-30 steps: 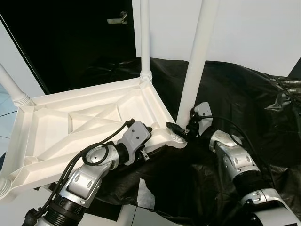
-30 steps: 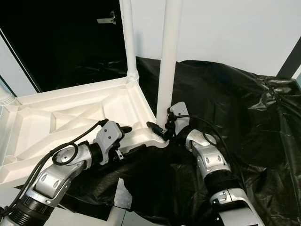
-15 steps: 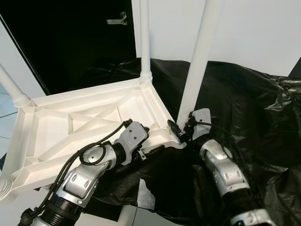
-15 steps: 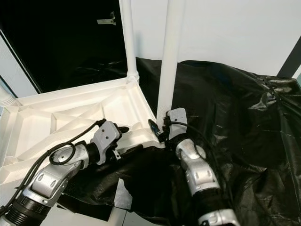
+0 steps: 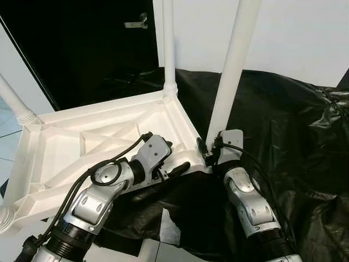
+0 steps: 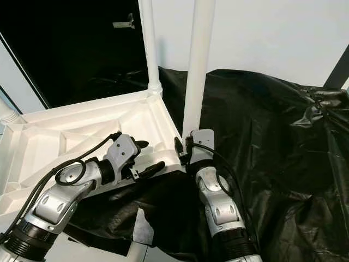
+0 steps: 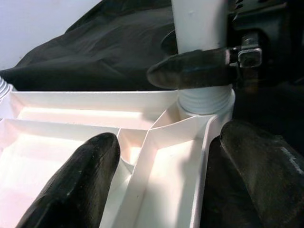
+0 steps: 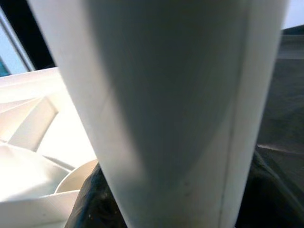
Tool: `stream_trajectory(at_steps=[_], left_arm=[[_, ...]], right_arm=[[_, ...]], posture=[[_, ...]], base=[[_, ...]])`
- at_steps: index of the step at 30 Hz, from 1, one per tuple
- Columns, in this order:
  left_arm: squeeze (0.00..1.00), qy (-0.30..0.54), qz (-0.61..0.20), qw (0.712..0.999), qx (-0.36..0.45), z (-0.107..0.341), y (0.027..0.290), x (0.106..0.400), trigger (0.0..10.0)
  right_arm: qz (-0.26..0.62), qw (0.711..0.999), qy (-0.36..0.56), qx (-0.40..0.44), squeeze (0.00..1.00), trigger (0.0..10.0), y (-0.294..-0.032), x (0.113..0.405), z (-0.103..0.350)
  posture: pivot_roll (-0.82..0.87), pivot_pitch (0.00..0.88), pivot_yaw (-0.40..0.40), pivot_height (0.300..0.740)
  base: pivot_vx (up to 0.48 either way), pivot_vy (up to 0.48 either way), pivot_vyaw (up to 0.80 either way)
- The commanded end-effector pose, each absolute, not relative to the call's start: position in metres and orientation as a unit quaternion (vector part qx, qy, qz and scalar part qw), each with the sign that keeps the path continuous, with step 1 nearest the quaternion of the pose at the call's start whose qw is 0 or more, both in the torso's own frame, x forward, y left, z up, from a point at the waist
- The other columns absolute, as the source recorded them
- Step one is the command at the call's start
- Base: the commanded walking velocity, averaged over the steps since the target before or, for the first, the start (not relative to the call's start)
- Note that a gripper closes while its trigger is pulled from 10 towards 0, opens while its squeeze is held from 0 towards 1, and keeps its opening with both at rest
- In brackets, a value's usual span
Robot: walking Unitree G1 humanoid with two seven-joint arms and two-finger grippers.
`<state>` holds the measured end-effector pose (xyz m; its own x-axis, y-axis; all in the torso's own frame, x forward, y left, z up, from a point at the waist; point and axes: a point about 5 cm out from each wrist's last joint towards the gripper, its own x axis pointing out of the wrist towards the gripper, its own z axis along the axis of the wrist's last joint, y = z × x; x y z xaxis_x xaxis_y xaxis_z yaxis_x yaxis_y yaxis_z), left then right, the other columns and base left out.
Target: Building children table
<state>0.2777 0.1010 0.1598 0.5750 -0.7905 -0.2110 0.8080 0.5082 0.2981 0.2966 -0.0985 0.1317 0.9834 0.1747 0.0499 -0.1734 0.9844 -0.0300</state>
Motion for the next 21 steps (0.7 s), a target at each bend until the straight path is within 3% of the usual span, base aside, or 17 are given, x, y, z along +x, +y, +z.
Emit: stream_trajectory(at_steps=[1, 2, 7, 8, 9, 10, 21], left_arm=[[0.0, 0.03, -0.479, 0.857, 0.187, 0.16, 0.103, 0.278, 10.0], [0.0, 0.03, -0.478, 0.858, 0.187, 0.16, 0.103, 0.278, 10.0], [0.0, 0.031, -0.478, 0.858, 0.187, 0.159, 0.103, 0.28, 10.0], [0.0, 0.029, -0.48, 0.856, 0.188, 0.158, 0.101, 0.281, 10.0], [0.0, 0.029, -0.48, 0.856, 0.188, 0.158, 0.101, 0.281, 10.0], [0.0, 0.022, -0.483, 0.855, 0.187, 0.159, 0.095, 0.284, 10.0], [0.0, 0.004, -0.478, 0.86, 0.181, 0.162, 0.087, 0.29, 10.0]], right_arm=[[0.057, 0.998, -0.004, -0.01, 0.0, 10.0, -0.103, 0.29, 0.124], [0.06, 0.998, -0.007, -0.006, 1.0, 10.0, -0.101, 0.287, 0.125], [0.071, 0.997, -0.021, -0.007, 1.0, 10.0, -0.102, 0.287, 0.131], [0.082, 0.996, -0.024, -0.007, 0.51, 10.0, -0.104, 0.289, 0.133], [0.082, 0.996, -0.024, -0.007, 0.51, 10.0, -0.104, 0.289, 0.133], [0.103, 0.994, -0.024, -0.015, 0.0, 10.0, -0.108, 0.289, 0.136], [0.111, 0.993, -0.023, -0.045, 0.0, 10.0, -0.123, 0.288, 0.137]], posture=[[0.02, 0.0, 0.007, 0.74], [0.02, 0.0, 0.008, 0.74], [0.0, 0.0, 0.01, 0.74], [-0.01, 0.0, -0.002, 0.74], [-0.01, 0.0, -0.002, 0.74], [-0.01, 0.0, -0.018, 0.74], [-0.01, 0.0, -0.074, 0.74]], base=[[0.0, 0.0, 0.0], [0.0, 0.0, 0.0], [0.0, 0.0, 0.0], [0.0, 0.0, 0.0], [0.0, 0.0, 0.0], [0.0, 0.0, 0.0], [0.0, 0.0, 0.0]])
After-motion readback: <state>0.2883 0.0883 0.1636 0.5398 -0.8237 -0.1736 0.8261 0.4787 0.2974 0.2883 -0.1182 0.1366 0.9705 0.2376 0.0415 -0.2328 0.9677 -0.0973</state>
